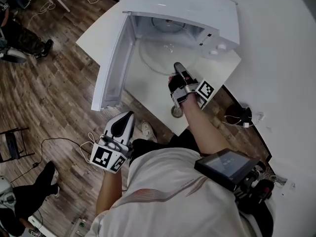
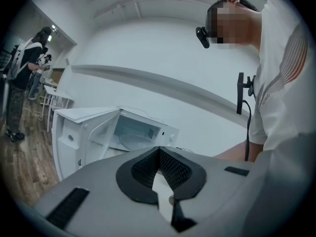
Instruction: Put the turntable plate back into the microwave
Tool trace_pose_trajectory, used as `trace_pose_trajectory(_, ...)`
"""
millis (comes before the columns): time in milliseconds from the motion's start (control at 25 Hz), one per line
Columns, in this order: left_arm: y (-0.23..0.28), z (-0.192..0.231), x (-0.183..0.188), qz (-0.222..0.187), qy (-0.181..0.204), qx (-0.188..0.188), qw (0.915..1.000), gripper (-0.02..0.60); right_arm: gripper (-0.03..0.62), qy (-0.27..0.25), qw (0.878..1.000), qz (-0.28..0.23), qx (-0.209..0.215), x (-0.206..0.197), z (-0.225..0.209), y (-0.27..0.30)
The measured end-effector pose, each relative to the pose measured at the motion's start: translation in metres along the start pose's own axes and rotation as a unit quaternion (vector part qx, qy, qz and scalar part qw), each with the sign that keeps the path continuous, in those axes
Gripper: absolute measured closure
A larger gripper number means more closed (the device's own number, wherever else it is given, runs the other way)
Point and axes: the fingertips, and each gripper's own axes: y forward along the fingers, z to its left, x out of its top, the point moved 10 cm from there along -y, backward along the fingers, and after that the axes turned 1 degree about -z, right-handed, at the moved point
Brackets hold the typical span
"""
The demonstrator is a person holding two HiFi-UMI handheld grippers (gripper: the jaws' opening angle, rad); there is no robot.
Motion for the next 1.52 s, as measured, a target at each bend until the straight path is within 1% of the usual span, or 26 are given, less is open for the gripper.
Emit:
trace_pose_trajectory(200, 0.003, 0.005, -0.002, 0.002, -0.008, 0.024, 0.9997, 0.571, 0.565, 0.007, 1.0, -0.028, 0.003, 0.013, -0.005, 0.048)
trace_pose_trajectory(480, 0.002, 0.019, -0.004, 0.011, -0.018, 0.041, 0.9989, 0.571, 0.565, 0.029, 0.997, -0.068, -0.003, 0.017, -0.015, 0.092)
trace_pose_trajectory(880, -0.004, 0.032, -0.011, 0.019, -0.036, 0.05, 0.9979, 0.571, 0.565, 0.025, 0.992, -0.127, -0.003, 0.033, -0.022, 0.143)
trace_pose_trajectory(1200, -0.005, 0.037, -0.013, 0.02, -0.045, 0.061, 0.9969, 0.571, 0.565, 0.026, 0.988, -0.153, -0.026, 0.036, -0.019, 0.174)
trace_pose_trajectory(1520, -0.005, 0.039, -0.014, 0.019, -0.051, 0.069, 0.9961, 0.571, 0.56, 0.04, 0.98, -0.188, -0.045, 0.045, -0.02, 0.193)
